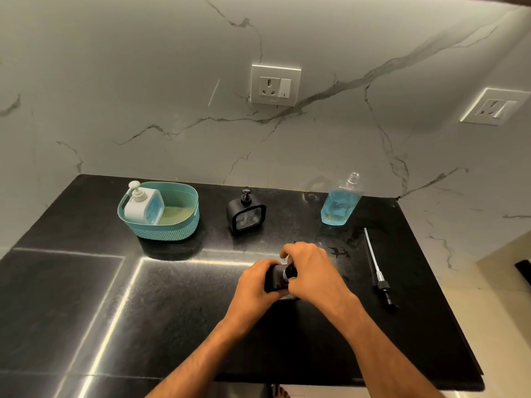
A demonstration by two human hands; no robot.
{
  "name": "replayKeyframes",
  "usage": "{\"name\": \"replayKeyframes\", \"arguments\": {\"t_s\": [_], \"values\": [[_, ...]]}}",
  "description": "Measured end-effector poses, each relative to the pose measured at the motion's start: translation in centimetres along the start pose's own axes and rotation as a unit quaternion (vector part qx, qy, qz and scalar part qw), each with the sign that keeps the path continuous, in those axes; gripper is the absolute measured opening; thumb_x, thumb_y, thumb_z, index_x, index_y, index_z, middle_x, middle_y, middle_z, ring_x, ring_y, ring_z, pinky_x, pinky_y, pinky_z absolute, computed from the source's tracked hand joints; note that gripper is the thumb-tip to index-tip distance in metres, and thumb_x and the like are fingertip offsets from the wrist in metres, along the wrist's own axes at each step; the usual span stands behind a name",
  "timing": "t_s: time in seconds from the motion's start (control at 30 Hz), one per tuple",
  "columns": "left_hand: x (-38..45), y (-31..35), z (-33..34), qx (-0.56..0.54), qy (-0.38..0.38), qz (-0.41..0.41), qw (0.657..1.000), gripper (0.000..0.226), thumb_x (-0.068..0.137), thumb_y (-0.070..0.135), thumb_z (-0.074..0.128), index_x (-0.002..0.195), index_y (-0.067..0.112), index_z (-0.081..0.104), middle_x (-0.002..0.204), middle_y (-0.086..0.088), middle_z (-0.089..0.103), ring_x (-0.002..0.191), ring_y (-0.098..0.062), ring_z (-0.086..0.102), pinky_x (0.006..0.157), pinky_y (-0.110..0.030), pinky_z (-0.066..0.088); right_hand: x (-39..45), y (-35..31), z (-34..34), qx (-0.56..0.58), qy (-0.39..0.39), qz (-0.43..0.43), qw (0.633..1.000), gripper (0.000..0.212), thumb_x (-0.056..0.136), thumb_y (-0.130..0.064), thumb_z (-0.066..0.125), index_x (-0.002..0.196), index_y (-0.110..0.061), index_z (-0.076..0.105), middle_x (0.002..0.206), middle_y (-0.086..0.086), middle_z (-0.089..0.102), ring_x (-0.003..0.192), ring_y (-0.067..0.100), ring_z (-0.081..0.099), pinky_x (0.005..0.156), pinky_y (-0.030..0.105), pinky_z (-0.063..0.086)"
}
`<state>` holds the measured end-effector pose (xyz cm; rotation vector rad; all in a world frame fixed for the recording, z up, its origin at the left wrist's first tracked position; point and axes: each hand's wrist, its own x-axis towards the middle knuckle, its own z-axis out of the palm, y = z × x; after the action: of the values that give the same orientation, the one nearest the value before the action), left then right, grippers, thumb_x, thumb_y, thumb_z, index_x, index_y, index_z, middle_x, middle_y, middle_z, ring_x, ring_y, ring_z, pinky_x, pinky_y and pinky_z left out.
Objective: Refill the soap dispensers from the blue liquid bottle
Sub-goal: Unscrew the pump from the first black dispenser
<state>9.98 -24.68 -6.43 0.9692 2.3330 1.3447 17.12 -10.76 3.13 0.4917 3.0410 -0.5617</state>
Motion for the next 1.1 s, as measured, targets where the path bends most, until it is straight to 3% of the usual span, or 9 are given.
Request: {"name": "replayKeyframes", "arguments": {"t_s": [0.1, 0.23, 0.33, 0.53, 0.67, 0.8, 0.93, 1.1], "values": [[-0.1, -0.2, 0.1, 0.010, 0.013, -0.013, 1.000, 0.049, 0.070, 0.050, 0.085, 0.112, 0.034, 0.065, 0.101, 0.020, 0.068, 0.096, 0.002, 0.063, 0.081, -0.021, 0.053, -0.1, 0.0, -1.4, 0.010, 0.018, -0.011, 1.000, 0.036, 0.069, -0.010, 0.071, 0.102, -0.026, 0.073, 0.100, -0.006, 0.065, 0.094, 0.015, 0.062, 0.081, 0.030, 0.054], [-0.2, -0.2, 0.2, 0.021, 0.044, -0.034, 0.998, 0.048, 0.068, 0.054, 0.084, 0.108, 0.037, 0.062, 0.098, 0.021, 0.065, 0.093, 0.004, 0.062, 0.073, -0.017, 0.049, -0.1, 0.8, -3.4, 0.019, 0.071, -0.009, 0.997, 0.026, 0.067, -0.021, 0.078, 0.090, -0.031, 0.073, 0.087, -0.012, 0.063, 0.080, 0.009, 0.062, 0.075, 0.026, 0.056], [-0.4, 0.1, 0.5, 0.017, 0.072, -0.048, 0.996, 0.049, 0.066, 0.065, 0.083, 0.099, 0.040, 0.058, 0.093, 0.022, 0.064, 0.089, 0.002, 0.062, 0.069, -0.017, 0.051, -0.2, 1.2, -4.0, 0.037, 0.069, 0.013, 0.997, 0.025, 0.065, -0.026, 0.081, 0.087, -0.032, 0.070, 0.080, -0.015, 0.066, 0.076, 0.005, 0.065, 0.071, 0.026, 0.060], [-1.0, 0.2, 1.8, 0.043, 0.117, -0.064, 0.990, 0.050, 0.074, 0.061, 0.086, 0.095, 0.038, 0.047, 0.090, 0.018, 0.056, 0.084, -0.003, 0.057, 0.065, -0.022, 0.048, -0.6, 1.6, -2.7, 0.052, 0.056, 0.040, 0.996, 0.027, 0.072, -0.032, 0.085, 0.095, -0.033, 0.070, 0.086, -0.015, 0.069, 0.076, 0.003, 0.065, 0.071, 0.021, 0.057], [-1.3, -0.1, 2.5, 0.054, 0.098, -0.082, 0.990, 0.060, 0.073, 0.054, 0.088, 0.110, 0.035, 0.045, 0.105, 0.018, 0.053, 0.097, -0.004, 0.053, 0.079, -0.017, 0.041, -1.0, 2.1, -2.7, 0.069, 0.060, 0.046, 0.995, 0.026, 0.074, -0.033, 0.084, 0.099, -0.035, 0.077, 0.090, -0.013, 0.075, 0.081, 0.002, 0.068, 0.077, 0.019, 0.056], [-2.0, -0.7, 2.9, 0.050, 0.055, -0.080, 0.994, 0.078, 0.072, 0.048, 0.088, 0.131, 0.029, 0.040, 0.123, 0.015, 0.047, 0.117, -0.004, 0.047, 0.100, -0.022, 0.041, -1.6, 3.0, -3.3, 0.089, 0.055, 0.065, 0.992, 0.020, 0.075, -0.035, 0.086, 0.093, -0.036, 0.078, 0.085, -0.017, 0.073, 0.078, -0.005, 0.066, 0.066, 0.004, 0.044], [-2.7, -1.0, 2.7, 0.038, 0.046, -0.075, 0.995, 0.065, 0.076, 0.038, 0.084, 0.129, 0.030, 0.047, 0.120, 0.017, 0.049, 0.114, -0.002, 0.051, 0.103, -0.029, 0.051, -2.3, 3.7, -3.7, 0.112, 0.045, 0.076, 0.990, 0.017, 0.072, -0.035, 0.087, 0.086, -0.036, 0.077, 0.078, -0.019, 0.071, 0.073, -0.005, 0.067, 0.064, 0.007, 0.049], [-3.1, -0.8, 2.7, 0.037, 0.061, -0.078, 0.994, 0.071, 0.071, 0.055, 0.088, 0.130, 0.031, 0.055, 0.117, 0.021, 0.055, 0.112, 0.000, 0.054, 0.099, -0.023, 0.049, -3.0, 4.8, -4.9, 0.139, 0.036, 0.081, 0.986, 0.020, 0.071, -0.036, 0.090, 0.084, -0.036, 0.075, 0.077, -0.017, 0.070, 0.076, -0.004, 0.067, 0.064, 0.013, 0.054]]}}
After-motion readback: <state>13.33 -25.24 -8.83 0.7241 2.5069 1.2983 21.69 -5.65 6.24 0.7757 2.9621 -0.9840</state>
